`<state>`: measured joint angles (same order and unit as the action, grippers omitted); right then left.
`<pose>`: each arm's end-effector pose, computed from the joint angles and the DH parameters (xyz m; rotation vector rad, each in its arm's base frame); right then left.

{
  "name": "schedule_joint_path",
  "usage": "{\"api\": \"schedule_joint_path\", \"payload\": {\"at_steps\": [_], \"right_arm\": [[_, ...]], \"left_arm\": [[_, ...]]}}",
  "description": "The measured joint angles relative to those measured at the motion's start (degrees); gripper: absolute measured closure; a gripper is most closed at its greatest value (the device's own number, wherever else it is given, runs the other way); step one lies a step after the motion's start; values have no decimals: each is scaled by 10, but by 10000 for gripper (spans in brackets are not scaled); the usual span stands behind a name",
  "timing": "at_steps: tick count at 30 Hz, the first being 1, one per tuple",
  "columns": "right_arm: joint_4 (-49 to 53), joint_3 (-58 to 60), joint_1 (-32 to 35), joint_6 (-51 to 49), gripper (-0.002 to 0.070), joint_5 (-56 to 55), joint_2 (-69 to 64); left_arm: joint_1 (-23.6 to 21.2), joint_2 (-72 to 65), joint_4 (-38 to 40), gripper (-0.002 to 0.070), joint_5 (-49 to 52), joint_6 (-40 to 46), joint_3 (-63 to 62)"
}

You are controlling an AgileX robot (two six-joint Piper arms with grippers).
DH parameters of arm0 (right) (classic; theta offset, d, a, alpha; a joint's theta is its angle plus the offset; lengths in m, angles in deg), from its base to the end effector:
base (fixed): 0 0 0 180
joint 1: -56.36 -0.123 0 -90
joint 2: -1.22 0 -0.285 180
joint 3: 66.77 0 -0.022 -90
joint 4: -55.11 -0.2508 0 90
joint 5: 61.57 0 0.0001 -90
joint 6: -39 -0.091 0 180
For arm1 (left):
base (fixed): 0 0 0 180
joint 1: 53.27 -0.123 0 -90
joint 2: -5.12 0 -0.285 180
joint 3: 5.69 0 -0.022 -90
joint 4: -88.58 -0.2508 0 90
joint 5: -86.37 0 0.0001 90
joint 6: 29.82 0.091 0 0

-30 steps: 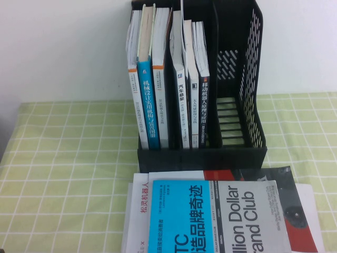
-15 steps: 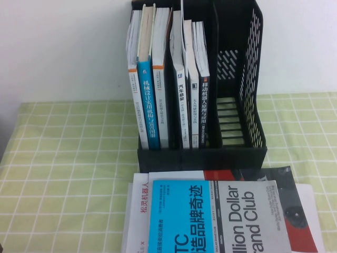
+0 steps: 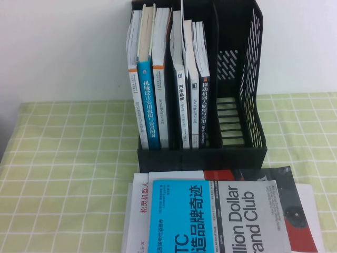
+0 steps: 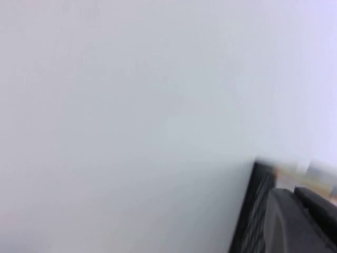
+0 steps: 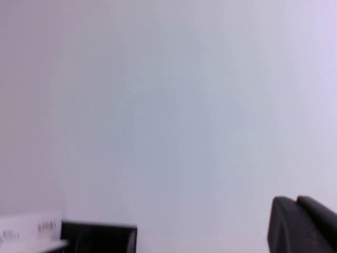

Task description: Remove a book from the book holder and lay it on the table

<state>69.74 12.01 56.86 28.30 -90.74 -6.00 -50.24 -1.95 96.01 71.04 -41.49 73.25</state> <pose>0.0423 0.0108 0.2465 -0.1272 1.0026 0.0200 0.0518 0.0004 0.2273 -0.2003 1.2256 -0.3105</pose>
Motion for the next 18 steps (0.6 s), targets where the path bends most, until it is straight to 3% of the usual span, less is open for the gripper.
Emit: {"api": "schedule_joint_path", "payload": {"at_steps": [4,8,14,18], "right_arm": [[1,0,0,-21,678,-97,0],[-1,0,0,-75,678,-146,0],[15,-64,0,-116,678,-139,0],[39,-158,0,-142,678,-91,1]], "left_arm": [[0,0,1,678,-63,-96,0],[0,0,2,678,-99,-130,0],[0,0,23,678,-247,-146,0],[0,0,65,678,-231,-136,-59]]}}
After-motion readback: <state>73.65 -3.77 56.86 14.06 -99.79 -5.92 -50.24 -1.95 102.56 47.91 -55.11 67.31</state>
